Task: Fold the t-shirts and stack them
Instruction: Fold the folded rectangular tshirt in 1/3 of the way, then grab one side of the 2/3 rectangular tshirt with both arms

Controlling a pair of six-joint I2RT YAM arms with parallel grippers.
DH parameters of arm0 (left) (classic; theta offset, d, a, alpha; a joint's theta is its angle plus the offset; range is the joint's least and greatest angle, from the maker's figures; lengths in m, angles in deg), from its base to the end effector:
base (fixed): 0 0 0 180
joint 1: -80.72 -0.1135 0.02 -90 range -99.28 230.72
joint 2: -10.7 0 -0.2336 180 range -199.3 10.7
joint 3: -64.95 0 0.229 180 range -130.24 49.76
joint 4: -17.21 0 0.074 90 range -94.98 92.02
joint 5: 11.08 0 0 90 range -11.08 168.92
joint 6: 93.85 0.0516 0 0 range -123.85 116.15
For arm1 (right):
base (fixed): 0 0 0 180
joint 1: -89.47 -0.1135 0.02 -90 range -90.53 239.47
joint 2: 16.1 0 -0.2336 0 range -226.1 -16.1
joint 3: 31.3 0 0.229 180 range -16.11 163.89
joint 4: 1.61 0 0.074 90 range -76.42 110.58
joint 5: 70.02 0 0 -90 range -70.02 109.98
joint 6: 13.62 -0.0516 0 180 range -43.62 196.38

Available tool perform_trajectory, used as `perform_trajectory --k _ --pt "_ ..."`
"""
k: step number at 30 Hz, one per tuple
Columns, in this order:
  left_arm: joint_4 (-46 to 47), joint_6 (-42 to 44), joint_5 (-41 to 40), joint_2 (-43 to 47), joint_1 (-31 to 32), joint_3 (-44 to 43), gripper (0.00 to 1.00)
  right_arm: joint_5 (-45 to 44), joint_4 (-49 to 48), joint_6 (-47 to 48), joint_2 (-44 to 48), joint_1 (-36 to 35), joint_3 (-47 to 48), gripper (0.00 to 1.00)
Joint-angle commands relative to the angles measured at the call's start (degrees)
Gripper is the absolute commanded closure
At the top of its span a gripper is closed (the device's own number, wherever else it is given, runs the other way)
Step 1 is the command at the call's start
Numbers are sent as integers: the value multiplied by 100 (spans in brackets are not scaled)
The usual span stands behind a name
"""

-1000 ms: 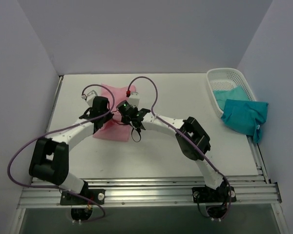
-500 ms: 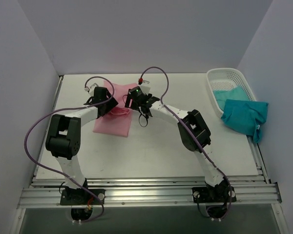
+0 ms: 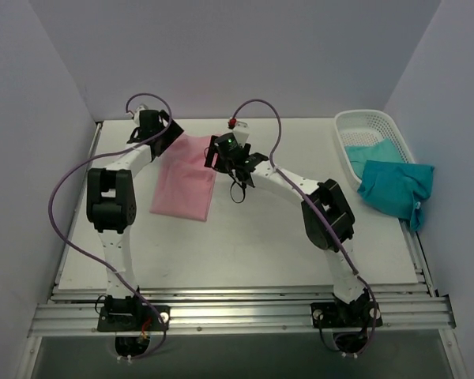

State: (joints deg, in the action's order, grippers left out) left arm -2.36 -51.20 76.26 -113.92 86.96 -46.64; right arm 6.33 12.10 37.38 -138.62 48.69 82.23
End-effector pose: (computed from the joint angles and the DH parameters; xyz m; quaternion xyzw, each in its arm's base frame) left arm 0.4790 -0.0500 0.1865 -0.3183 0.8172 -0.1983 0.4377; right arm 0.3762 0.3084 0.2268 0.0530 0.8275 0.2769 0.4856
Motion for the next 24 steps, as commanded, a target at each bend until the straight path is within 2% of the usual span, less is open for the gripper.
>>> perform_trajectory --k 1,3,4,5,6,7,11,16,24 --pt "-395 86 239 -292 -210 -599 5 -15 -212 147 544 52 -236 27" --pt "-75 68 135 111 -255 -119 5 11 -283 165 685 52 -464 27" --pt "102 68 -58 644 -246 598 5 3 -292 165 720 61 -535 27" --pt "209 51 -147 936 -237 944 4 3 -292 148 816 61 -623 27" --pt "245 16 -226 1418 -237 1252 4 3 -335 139 870 70 -850 27" --pt "227 -98 -314 1631 -246 1838 4 37 -405 113 1009 78 -1017 27" --pt "342 -300 -385 2476 -237 3166 5 178 -1151 -255 1475 87 -2151 28" --pt "333 -389 -701 3469 -141 4233 7 222 -1574 -582 1854 70 -3354 29" --pt "324 -810 -1219 4796 0 5736 7 187 -2190 -1047 1942 -641 -4148 30"
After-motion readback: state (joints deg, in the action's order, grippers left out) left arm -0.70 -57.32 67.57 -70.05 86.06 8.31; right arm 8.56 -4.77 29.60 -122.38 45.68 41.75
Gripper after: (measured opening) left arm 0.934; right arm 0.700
